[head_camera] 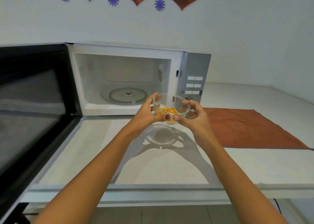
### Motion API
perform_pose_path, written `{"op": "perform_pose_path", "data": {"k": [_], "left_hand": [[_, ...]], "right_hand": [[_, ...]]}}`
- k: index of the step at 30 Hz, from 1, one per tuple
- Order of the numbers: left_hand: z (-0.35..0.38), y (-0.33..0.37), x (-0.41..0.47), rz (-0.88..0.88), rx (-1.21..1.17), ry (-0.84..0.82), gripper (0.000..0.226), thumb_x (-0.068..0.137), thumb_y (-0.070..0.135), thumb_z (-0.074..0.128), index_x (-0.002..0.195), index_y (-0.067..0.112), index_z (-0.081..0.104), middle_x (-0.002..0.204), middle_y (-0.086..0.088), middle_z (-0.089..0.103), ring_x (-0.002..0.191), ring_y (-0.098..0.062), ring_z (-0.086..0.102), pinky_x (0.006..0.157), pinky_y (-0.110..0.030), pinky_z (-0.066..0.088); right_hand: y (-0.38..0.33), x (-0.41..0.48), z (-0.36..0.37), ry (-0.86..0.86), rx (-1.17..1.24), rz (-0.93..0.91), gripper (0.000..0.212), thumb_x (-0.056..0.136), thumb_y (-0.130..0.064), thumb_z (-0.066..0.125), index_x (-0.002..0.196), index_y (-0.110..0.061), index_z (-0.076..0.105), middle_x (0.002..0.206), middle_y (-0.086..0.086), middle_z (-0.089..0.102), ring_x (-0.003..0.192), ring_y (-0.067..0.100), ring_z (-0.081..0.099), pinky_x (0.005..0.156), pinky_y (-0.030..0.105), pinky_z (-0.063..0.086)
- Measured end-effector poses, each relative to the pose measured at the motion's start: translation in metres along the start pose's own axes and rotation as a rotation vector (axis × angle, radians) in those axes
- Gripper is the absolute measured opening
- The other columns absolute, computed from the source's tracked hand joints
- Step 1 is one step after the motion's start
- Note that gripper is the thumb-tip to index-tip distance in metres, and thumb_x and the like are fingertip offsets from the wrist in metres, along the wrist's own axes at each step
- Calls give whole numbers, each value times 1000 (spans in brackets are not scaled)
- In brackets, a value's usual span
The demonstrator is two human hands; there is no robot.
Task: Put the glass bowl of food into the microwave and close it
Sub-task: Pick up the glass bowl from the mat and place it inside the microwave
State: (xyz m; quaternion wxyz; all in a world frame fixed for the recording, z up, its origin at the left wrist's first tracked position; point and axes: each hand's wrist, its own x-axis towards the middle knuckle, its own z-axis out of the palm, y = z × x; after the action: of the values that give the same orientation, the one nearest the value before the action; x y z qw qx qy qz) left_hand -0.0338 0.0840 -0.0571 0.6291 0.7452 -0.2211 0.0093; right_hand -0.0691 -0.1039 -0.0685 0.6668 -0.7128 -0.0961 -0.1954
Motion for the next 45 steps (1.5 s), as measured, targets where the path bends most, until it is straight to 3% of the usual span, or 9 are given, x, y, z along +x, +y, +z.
{"op": "perform_pose_path", "data": {"k": [3,7,12,15,20,27,32,36,45], "left_hand": [[-25,-4,-4,-27,-13,58,95,77,22,79,153,27,22,153,7,39,133,-13,39,94,-14,38],[-52,-9,-4,-21,-39,113,96,75,26,80,152,24,24,150,5,43,132,-13,44,77,-4,46],[-81,-11,5,-26,-52,179,108,62,43,76,153,22,23,153,4,39,137,-17,42,112,-31,37],[-99,-15,18,-48,-48,181,106,66,40,74,155,21,18,156,1,36,141,-19,39,118,-39,33],[-131,-23,55,-96,67,179,83,86,17,70,154,14,21,152,-4,42,128,-14,48,103,-21,39],[-152,-39,98,-108,-36,254,78,83,12,72,150,16,31,150,-2,46,136,-22,45,117,-38,34],[-156,-49,118,-113,-155,317,77,82,1,71,149,16,35,151,-3,43,136,-25,45,117,-40,35],[-160,-58,131,-131,-177,355,72,83,-3,68,147,11,37,149,-12,45,135,-30,47,115,-41,37],[-169,-73,145,-158,-165,393,69,83,-2,69,144,11,41,145,-12,49,133,-30,48,114,-42,39]], "right_hand": [[0,7,28,-4,42,23,71,53,-29,92,116,-18,61,131,-1,62,126,26,57,100,55,52],[-1,24,58,-41,65,36,57,60,-20,92,109,-25,63,129,-7,61,129,28,55,97,56,54],[4,54,92,-62,74,45,53,57,-28,93,100,-27,62,128,-9,60,127,26,55,91,52,59],[10,75,109,-84,88,28,58,54,-34,93,101,-24,61,120,-13,61,118,21,59,83,48,62],[21,115,132,-93,52,58,53,59,-31,93,100,-27,60,118,-5,62,115,25,61,90,46,59],[33,164,155,-100,78,84,59,63,-22,92,111,-20,58,131,10,59,121,33,60,92,49,59],[44,190,165,-163,201,115,51,70,-1,85,106,-21,56,124,-3,59,122,33,61,96,52,55],[53,206,174,-176,185,129,51,71,-1,84,110,-17,55,115,-9,56,123,32,58,97,54,55],[64,218,186,-176,129,172,59,73,-6,84,124,-10,55,145,6,48,126,33,56,97,50,55]]}}
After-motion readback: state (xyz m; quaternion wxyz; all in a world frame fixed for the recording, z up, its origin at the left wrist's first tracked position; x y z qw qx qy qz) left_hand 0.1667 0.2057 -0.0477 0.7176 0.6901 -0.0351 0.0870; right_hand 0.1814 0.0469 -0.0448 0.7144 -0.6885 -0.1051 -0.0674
